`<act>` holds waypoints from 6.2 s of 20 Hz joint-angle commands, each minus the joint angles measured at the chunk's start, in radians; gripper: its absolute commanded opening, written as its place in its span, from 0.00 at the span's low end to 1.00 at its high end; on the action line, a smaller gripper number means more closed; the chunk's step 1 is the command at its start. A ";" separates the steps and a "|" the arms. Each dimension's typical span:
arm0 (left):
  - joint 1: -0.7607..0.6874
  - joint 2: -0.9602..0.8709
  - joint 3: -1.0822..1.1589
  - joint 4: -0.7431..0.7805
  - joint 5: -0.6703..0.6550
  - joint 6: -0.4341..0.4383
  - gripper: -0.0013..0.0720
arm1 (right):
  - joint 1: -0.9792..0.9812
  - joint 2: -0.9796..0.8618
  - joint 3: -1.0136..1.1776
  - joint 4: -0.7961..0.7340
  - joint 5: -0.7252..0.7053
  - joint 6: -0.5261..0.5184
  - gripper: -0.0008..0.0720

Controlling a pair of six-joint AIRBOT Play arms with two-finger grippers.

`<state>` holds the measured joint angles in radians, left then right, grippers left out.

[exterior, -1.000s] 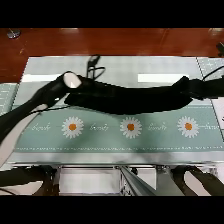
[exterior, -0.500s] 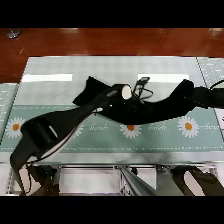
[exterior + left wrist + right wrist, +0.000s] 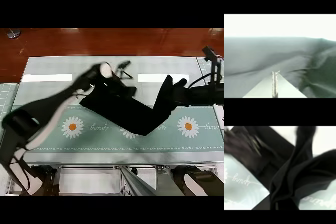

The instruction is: Fold the shirts.

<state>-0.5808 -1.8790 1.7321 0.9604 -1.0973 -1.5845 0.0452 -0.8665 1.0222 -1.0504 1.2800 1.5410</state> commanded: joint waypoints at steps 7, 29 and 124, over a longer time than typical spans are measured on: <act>0.510 0.617 -0.306 0.237 -0.056 0.002 0.04 | 0.327 -0.466 0.368 0.006 -0.079 0.028 0.05; 0.485 1.136 -1.166 0.067 0.282 -0.026 0.04 | 0.227 -0.946 1.009 0.194 0.174 -0.025 0.87; 0.435 0.825 -0.732 0.472 0.050 0.027 0.04 | 0.148 -0.565 0.187 -0.569 -0.111 0.175 0.05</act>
<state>-0.1463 -1.0523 1.0031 1.4158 -1.0317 -1.5513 0.1867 -1.4292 1.2148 -1.6047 1.1671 1.7077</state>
